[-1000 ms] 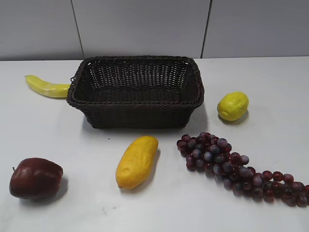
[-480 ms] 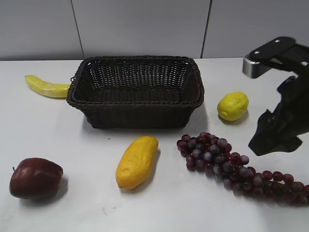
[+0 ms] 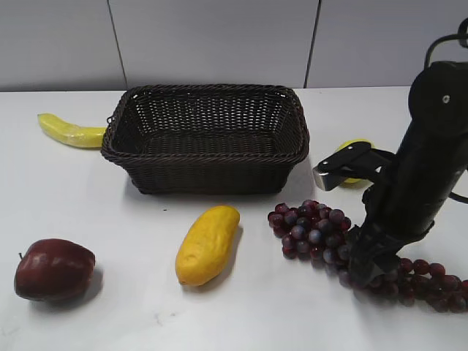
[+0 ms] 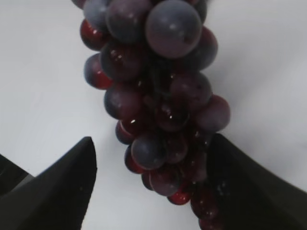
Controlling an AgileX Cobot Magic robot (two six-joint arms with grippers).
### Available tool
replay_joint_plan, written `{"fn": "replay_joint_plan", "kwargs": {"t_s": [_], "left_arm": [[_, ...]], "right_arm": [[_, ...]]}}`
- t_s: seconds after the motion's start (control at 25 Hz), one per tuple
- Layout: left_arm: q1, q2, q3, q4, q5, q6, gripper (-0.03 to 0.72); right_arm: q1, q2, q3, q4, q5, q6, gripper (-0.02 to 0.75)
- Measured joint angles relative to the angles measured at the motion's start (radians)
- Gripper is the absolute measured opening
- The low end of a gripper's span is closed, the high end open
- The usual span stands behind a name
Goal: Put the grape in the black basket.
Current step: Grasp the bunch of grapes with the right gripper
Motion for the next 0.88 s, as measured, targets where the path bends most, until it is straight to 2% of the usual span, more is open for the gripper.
{"fn": "replay_joint_plan", "kwargs": {"t_s": [0.12,0.24,0.32,0.44,0.48,0.68,0.88], "left_arm": [[0.000,0.000,0.000,0.000,0.000,0.000,0.480],[0.000,0.000,0.000,0.000,0.000,0.000,0.480],[0.000,0.000,0.000,0.000,0.000,0.000,0.480],[0.000,0.000,0.000,0.000,0.000,0.000,0.480],[0.000,0.000,0.000,0.000,0.000,0.000,0.480],[0.000,0.000,0.000,0.000,0.000,0.000,0.480],[0.000,0.000,0.000,0.000,0.000,0.000,0.480]], "right_arm": [[0.000,0.039,-0.001,-0.004,-0.027,0.000,0.537],[0.000,0.052,-0.001,-0.012,-0.042,0.000,0.470],[0.000,0.052,-0.001,-0.014,-0.046,0.000,0.358],[0.000,0.052,-0.002,-0.014,-0.046,0.000,0.123],[0.000,0.052,-0.002,-0.014,-0.044,0.000,0.080],[0.000,-0.004,-0.002,-0.011,-0.009,0.000,0.061],[0.000,-0.215,-0.002,-0.011,0.038,-0.001,0.059]]}}
